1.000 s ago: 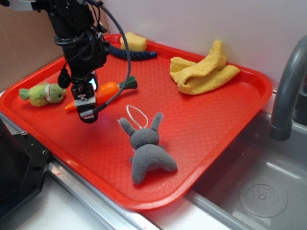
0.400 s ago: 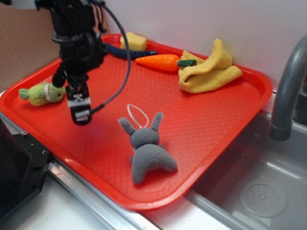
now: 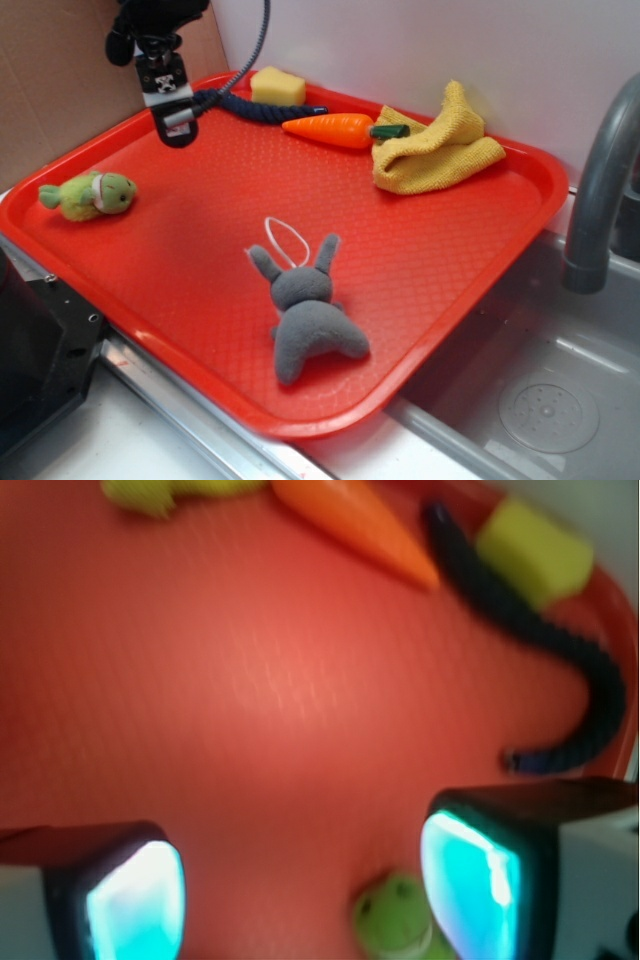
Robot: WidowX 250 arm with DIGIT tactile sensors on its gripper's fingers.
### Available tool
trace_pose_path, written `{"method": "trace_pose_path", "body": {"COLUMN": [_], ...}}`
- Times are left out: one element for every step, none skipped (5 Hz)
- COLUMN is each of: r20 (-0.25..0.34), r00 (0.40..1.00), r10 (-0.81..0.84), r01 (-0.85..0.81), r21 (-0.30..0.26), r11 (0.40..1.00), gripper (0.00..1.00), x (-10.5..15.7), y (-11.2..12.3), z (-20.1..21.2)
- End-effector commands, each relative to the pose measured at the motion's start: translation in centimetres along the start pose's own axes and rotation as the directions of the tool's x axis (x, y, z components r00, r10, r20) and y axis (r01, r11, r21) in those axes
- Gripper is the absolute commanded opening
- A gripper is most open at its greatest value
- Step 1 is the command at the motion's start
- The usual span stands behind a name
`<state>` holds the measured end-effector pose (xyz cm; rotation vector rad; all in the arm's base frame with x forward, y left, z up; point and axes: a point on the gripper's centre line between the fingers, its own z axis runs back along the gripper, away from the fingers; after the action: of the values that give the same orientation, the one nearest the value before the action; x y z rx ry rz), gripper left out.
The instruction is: Grab the carrot.
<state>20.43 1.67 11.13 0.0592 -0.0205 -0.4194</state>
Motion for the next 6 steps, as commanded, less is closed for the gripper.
{"method": "trace_pose_path", "body": {"r20": [0.035, 0.084, 0.106, 0.176, 0.212, 0.265], "r00": [0.999, 0.966, 0.918, 0.877, 0.894, 0.885], "r10": [0.001, -0.245, -0.383, -0.447, -0.396, -0.383], "r01": [-0.001, 0.241, 0.373, 0.425, 0.359, 0.356], "r21": [0.024, 0.048, 0.106, 0.145, 0.192, 0.147], "r11": [1.0, 0.969, 0.922, 0.893, 0.913, 0.923], "gripper": [1.0, 1.0, 1.0, 1.0, 1.0, 1.0], "x": [-0.1, 2.8, 5.7, 7.3, 8.6, 9.6], "y": [0.4, 1.7, 3.2, 4.2, 4.5, 4.7], "z": [1.0, -0.4, -1.0, -1.4, -2.6, -4.2]}}
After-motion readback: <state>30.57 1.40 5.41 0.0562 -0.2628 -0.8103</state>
